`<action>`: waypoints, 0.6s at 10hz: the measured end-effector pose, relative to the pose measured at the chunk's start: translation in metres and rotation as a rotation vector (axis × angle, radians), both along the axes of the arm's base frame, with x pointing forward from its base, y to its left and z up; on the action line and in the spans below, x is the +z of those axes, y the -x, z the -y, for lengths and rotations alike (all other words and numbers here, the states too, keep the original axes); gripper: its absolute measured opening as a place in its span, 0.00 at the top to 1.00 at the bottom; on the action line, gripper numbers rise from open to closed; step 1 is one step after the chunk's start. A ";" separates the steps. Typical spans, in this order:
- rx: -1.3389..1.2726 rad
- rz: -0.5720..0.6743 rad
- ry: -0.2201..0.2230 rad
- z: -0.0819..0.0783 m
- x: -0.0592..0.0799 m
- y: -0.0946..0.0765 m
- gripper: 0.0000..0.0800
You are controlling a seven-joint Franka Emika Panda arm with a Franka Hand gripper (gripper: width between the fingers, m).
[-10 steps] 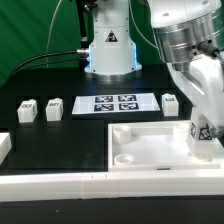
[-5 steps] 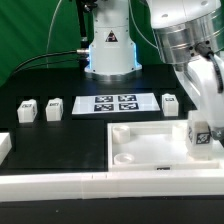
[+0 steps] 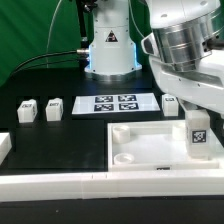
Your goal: Assemble one leg
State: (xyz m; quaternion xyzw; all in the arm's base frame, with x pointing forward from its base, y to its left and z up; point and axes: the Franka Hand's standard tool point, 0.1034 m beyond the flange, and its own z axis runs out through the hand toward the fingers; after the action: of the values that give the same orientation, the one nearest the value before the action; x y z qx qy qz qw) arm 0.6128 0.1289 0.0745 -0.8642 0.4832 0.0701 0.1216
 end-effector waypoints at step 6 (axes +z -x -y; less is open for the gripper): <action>0.696 0.196 0.018 0.020 -0.004 -0.001 0.19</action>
Offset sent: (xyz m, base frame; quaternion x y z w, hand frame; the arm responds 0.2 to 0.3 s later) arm 0.0026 -0.0110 -0.0035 0.0041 -0.0044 -0.3173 0.9483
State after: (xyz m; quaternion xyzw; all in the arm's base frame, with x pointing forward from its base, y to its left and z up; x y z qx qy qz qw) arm 0.6137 0.1092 0.0700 -0.9806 0.1464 0.0199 0.1285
